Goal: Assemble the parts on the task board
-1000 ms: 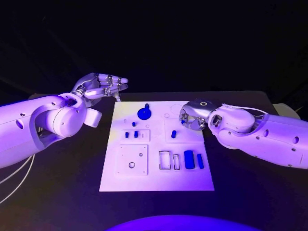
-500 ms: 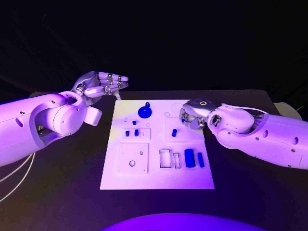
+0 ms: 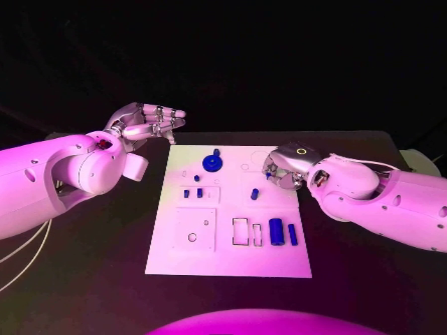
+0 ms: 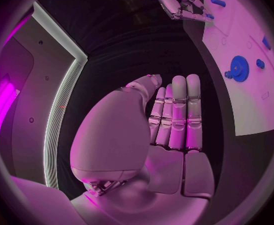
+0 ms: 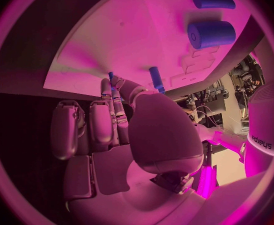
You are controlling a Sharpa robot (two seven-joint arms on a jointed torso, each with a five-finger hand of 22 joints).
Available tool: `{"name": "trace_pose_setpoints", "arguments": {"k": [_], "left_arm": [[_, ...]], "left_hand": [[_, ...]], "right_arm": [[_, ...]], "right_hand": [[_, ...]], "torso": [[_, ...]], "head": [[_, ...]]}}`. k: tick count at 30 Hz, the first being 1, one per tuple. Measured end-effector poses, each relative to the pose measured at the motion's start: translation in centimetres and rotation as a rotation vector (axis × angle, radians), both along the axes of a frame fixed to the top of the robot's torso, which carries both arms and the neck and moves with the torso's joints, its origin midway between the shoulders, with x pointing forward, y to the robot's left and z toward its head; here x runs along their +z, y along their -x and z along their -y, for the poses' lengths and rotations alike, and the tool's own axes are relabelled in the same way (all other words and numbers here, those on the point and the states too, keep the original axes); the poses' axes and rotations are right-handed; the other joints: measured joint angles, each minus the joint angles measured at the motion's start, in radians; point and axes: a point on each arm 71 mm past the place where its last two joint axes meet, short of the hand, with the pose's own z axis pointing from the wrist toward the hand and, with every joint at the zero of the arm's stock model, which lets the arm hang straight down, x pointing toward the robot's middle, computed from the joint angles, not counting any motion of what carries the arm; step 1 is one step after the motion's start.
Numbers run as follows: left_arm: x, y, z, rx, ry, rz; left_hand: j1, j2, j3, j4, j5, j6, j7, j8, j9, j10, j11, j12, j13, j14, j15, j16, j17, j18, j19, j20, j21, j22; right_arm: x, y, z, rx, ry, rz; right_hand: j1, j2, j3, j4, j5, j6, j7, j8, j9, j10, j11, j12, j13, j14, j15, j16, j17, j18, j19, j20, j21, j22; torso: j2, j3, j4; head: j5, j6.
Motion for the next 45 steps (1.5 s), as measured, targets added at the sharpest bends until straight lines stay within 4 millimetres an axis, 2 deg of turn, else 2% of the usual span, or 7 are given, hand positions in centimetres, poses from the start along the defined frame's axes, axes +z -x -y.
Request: {"name": "trace_pose_setpoints", "arguments": {"k": [8,14,21,28,34,37,45], "left_arm": [[-0.1,-0.2,-0.2,0.008,-0.003,-0.006],[-0.1,-0.2,0.0,0.006,-0.003,-0.010],[-0.2,-0.4,0.5,-0.002,-0.001,-0.015],[-0.3,-0.5,1.4,-0.017,0.004,-0.018],[-0.3,-0.6,2.3,-0.029,0.010,-0.021],[-0.3,-0.6,2.7,-0.034,0.013,-0.023],[-0.3,-0.6,3.0,-0.037,0.015,-0.025]], "left_hand": [[0.000,0.000,0.000,0.000,0.000,-0.004,0.004,0.000,-0.001,-0.004,0.004,0.000,-0.002,0.000,0.000,-0.005,-0.002,0.000,0.000,0.000,-0.005,-0.002],[0.000,0.000,0.000,0.000,0.000,-0.004,0.004,0.000,-0.001,-0.007,0.007,0.000,-0.002,0.000,0.000,-0.007,-0.002,0.000,0.000,0.000,-0.006,-0.002],[0.000,0.000,0.000,0.000,0.000,-0.007,0.007,0.000,-0.001,-0.007,0.007,0.000,-0.003,0.000,0.000,-0.007,-0.004,0.000,0.000,0.000,-0.006,-0.003],[0.000,0.000,0.000,0.000,0.000,-0.007,0.007,0.000,-0.001,-0.007,0.007,0.000,-0.003,0.000,0.000,-0.007,-0.003,0.000,0.000,0.000,-0.006,-0.003],[0.000,0.000,0.000,0.000,0.000,-0.007,0.007,0.000,-0.001,-0.007,0.007,0.000,-0.003,0.000,0.000,-0.007,-0.003,0.000,0.000,0.000,-0.006,-0.003],[0.000,0.000,0.000,0.000,0.000,-0.007,0.007,0.000,-0.001,-0.007,0.007,0.000,-0.003,0.000,0.000,-0.007,-0.004,0.000,0.000,0.000,-0.006,-0.004],[0.000,0.000,0.000,0.000,0.000,-0.007,0.007,-0.003,-0.001,-0.007,0.007,0.000,-0.004,0.000,0.000,-0.007,-0.004,0.000,0.000,0.000,-0.006,-0.004]], "right_arm": [[2.9,1.2,-0.3,0.033,-0.080,0.059],[3.9,3.2,-2.1,0.097,-0.154,0.058],[4.1,5.6,-5.4,0.193,-0.245,0.029],[3.0,7.1,-8.3,0.258,-0.296,-0.016],[0.5,7.6,-10.2,0.282,-0.302,-0.073],[-0.7,7.8,-10.8,0.286,-0.297,-0.101],[-2.7,8.0,-11.4,0.282,-0.271,-0.150]], "right_hand": [[-0.007,-0.007,0.000,0.000,0.002,0.000,0.000,0.000,0.000,0.000,0.000,-0.004,-0.001,0.000,0.000,0.005,0.004,0.000,0.000,0.000,0.008,0.000],[-0.007,-0.007,0.000,0.000,0.005,0.000,0.000,0.000,0.000,0.000,0.000,-0.004,-0.001,0.000,0.000,0.005,0.006,0.000,0.007,0.000,0.008,0.000],[-0.011,-0.011,0.000,0.000,0.005,0.000,0.000,0.000,0.000,0.000,0.000,-0.004,-0.001,0.000,0.000,0.011,0.009,0.000,0.007,0.000,0.008,0.000],[-0.011,-0.011,0.000,0.000,0.005,0.000,0.000,-0.002,-0.001,0.000,0.000,-0.008,-0.001,0.000,0.000,0.015,0.012,0.000,0.007,0.000,0.013,0.000],[-0.019,-0.011,0.000,0.000,0.005,0.000,0.000,-0.004,-0.002,0.000,0.000,-0.008,0.000,0.000,0.000,0.015,0.012,0.000,0.007,0.000,0.012,0.000],[-0.020,-0.009,0.000,0.000,0.005,0.000,0.000,-0.004,-0.002,0.000,0.000,-0.012,-0.001,0.000,0.000,0.015,0.012,0.000,0.007,0.000,0.012,0.000],[-0.027,-0.011,0.003,0.003,0.005,0.000,0.000,-0.006,0.000,0.001,0.001,-0.016,-0.002,0.000,0.000,0.015,0.012,0.000,0.007,0.000,0.012,0.000]], "torso": [[-0.001,-0.0008,-0.0002],[-0.001,-0.0012,-0.0010],[0.000,-0.0013,0.0015],[0.000,-0.0038,0.0035],[0.001,-0.0057,0.0049],[0.000,-0.0057,0.0049],[0.001,-0.0046,0.0043]], "head": [[0.017,0.005],[0.031,0.007],[0.068,0.005],[0.119,-0.009],[0.157,-0.026],[0.171,-0.031],[0.189,-0.043]]}}
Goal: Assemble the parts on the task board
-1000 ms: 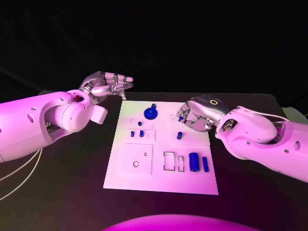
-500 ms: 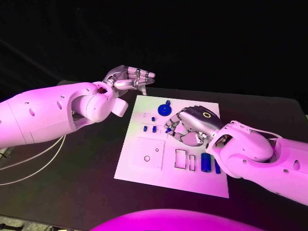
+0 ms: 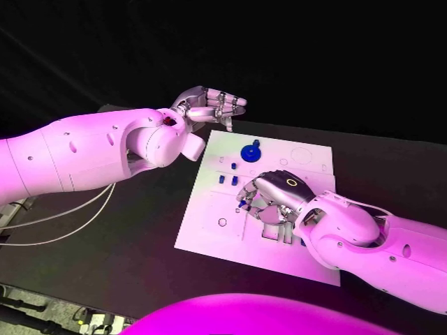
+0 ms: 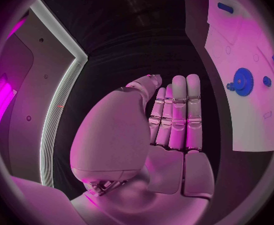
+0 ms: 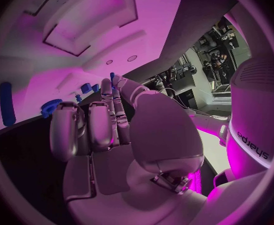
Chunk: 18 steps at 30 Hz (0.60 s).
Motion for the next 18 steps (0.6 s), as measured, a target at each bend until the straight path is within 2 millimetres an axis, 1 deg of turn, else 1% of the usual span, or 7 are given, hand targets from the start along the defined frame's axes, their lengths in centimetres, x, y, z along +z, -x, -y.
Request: {"name": "trace_pose_setpoints", "arguments": {"k": [9,11,18], "left_arm": [[0.0,0.0,0.1,-0.001,0.000,-0.002],[0.0,0.0,0.2,-0.001,0.001,-0.003],[0.0,0.0,0.3,-0.004,0.001,-0.004]], "left_hand": [[0.000,0.000,0.000,0.000,0.000,0.000,0.000,-0.001,0.000,0.000,0.000,0.000,0.000,0.000,0.000,0.000,0.000,0.000,0.000,0.000,0.000,0.000],[0.000,0.000,0.000,0.000,0.000,-0.002,0.002,-0.001,-0.001,-0.003,0.003,0.000,-0.001,0.000,0.000,0.000,-0.001,0.000,0.000,0.000,-0.004,-0.001],[0.000,0.000,0.000,0.000,0.000,-0.004,0.003,-0.001,-0.001,-0.003,0.003,0.000,-0.001,0.000,0.000,0.000,-0.001,0.000,0.000,0.000,-0.004,-0.001]], "right_arm": [[-0.6,-0.3,-0.3,-0.002,0.028,-0.013],[-0.7,-0.2,-0.4,0.001,0.031,-0.015],[-1.1,-0.4,-0.5,-0.003,0.045,-0.020]], "right_hand": [[-0.002,0.002,0.000,0.000,0.000,0.000,0.000,-0.001,0.000,0.001,0.001,0.000,0.000,0.000,0.000,0.000,0.000,0.000,0.000,0.000,0.000,0.000],[-0.002,0.002,0.000,0.000,0.000,0.000,0.000,-0.002,0.000,0.001,0.001,0.000,0.000,0.000,0.000,0.000,0.000,0.000,0.000,0.000,0.000,0.000],[-0.002,0.002,0.000,0.000,0.000,-0.001,0.000,-0.002,-0.001,0.001,0.001,0.000,0.000,0.000,0.000,0.003,0.000,0.000,0.000,0.000,0.000,0.000]], "torso": [[0.000,0.0009,-0.0008],[0.000,0.0010,-0.0009],[0.000,0.0009,-0.0008]], "head": [[0.006,-0.008],[0.006,-0.009],[0.007,-0.012]]}}
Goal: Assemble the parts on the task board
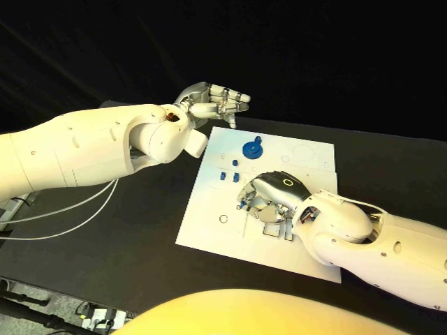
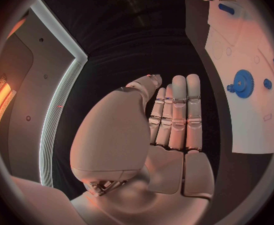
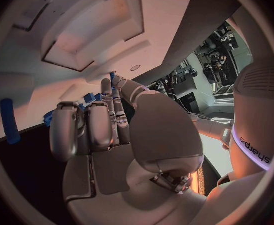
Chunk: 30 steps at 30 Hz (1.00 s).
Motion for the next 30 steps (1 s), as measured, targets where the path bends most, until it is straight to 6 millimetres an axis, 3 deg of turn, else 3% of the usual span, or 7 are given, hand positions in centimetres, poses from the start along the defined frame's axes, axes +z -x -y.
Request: {"name": "trace_pose_setpoints", "arguments": {"k": [30], "left_arm": [[-0.01,0.12,0.06,-0.004,-0.002,-0.009]], "left_hand": [[0.000,0.000,0.000,0.000,0.000,0.000,0.000,0.000,0.000,0.000,0.000,0.000,0.000,-0.003,0.003,0.000,0.000,0.000,0.000,0.000,0.000,-0.001]], "right_arm": [[-0.40,-0.26,-0.76,0.007,0.029,0.005]], "right_hand": [[-0.004,-0.004,0.000,0.000,0.000,-0.003,0.000,-0.006,0.001,0.000,0.000,0.000,-0.001,0.000,0.000,0.000,0.002,0.000,0.000,0.000,0.000,0.000]], "torso": [[-0.001,-0.0001,0.0000]], "head": [[0.003,-0.011]]}}
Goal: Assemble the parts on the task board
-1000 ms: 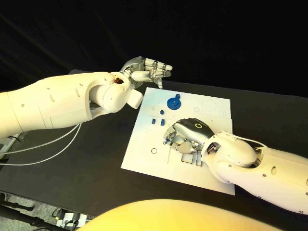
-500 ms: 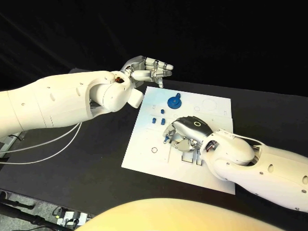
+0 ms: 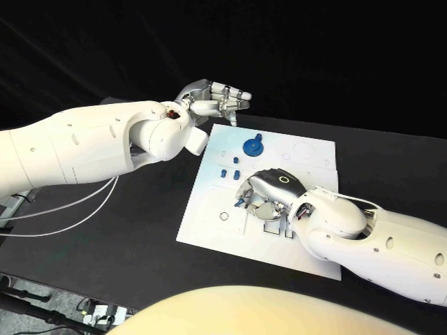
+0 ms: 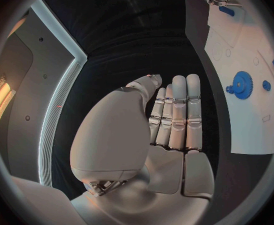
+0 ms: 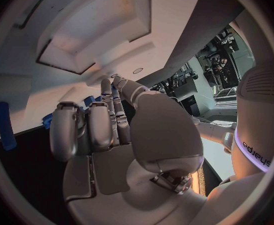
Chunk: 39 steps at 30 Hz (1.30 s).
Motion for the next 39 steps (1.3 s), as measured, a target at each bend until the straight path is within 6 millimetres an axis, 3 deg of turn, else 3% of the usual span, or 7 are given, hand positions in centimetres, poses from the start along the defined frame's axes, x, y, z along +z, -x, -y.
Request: {"name": "trace_pose_setpoints", "arguments": {"k": [13,26,33,39], "left_arm": [[0.0,0.0,-0.2,0.004,-0.002,-0.002],[-0.1,-0.1,-0.3,0.007,-0.004,-0.005],[-0.1,-0.1,-0.3,0.007,-0.005,-0.007],[-0.1,-0.1,-0.4,0.008,-0.006,-0.008]], "left_hand": [[0.000,0.000,0.000,0.000,0.000,0.000,0.000,0.000,0.000,0.000,0.000,0.000,-0.001,0.000,0.000,0.000,-0.001,0.000,0.000,0.000,0.000,0.000],[0.000,0.000,0.000,0.000,0.000,0.000,0.000,0.000,0.000,0.000,0.000,0.000,-0.002,0.000,0.000,0.000,-0.001,0.000,0.000,0.000,0.000,-0.001],[0.000,0.000,0.000,0.000,0.000,0.000,0.000,0.000,0.000,-0.004,0.004,0.000,-0.002,0.000,0.000,-0.005,-0.002,0.000,0.000,0.000,-0.004,-0.002],[0.000,0.000,0.000,0.000,0.000,-0.004,0.003,0.000,0.000,-0.004,0.004,0.000,-0.003,0.000,0.000,-0.005,-0.002,0.000,0.000,0.000,-0.004,-0.002]], "right_arm": [[0.0,0.1,0.5,0.000,0.011,-0.005],[0.6,0.8,0.7,0.002,-0.016,0.013],[1.6,1.1,0.4,0.012,-0.001,0.045],[3.0,1.5,-0.4,0.032,0.049,0.111]], "right_hand": [[0.000,0.000,0.000,0.000,0.000,0.000,0.000,0.000,-0.001,0.000,0.000,0.000,0.000,0.000,0.000,0.000,0.000,0.000,0.000,0.000,0.000,0.000],[-0.004,-0.004,-0.003,0.003,0.000,0.000,0.000,-0.002,-0.001,0.000,0.000,0.000,0.000,0.000,0.000,0.004,0.003,0.000,0.000,0.000,0.000,0.001],[-0.015,-0.004,-0.010,0.010,0.000,0.000,0.000,-0.002,0.000,0.000,0.000,-0.003,0.000,0.000,0.000,0.004,0.003,0.000,0.000,0.000,0.000,0.001],[-0.029,-0.010,-0.016,0.016,0.000,0.000,0.000,-0.002,0.000,0.000,0.000,-0.003,0.000,0.000,0.000,0.010,0.006,-0.015,0.004,0.004,0.012,0.000]], "torso": [[0.000,0.0000,-0.0001],[-0.001,0.0001,-0.0001],[-0.001,-0.0006,-0.0003],[-0.001,-0.0009,-0.0001]], "head": [[0.001,-0.002],[-0.001,0.002],[-0.002,0.004],[-0.001,0.004]]}}
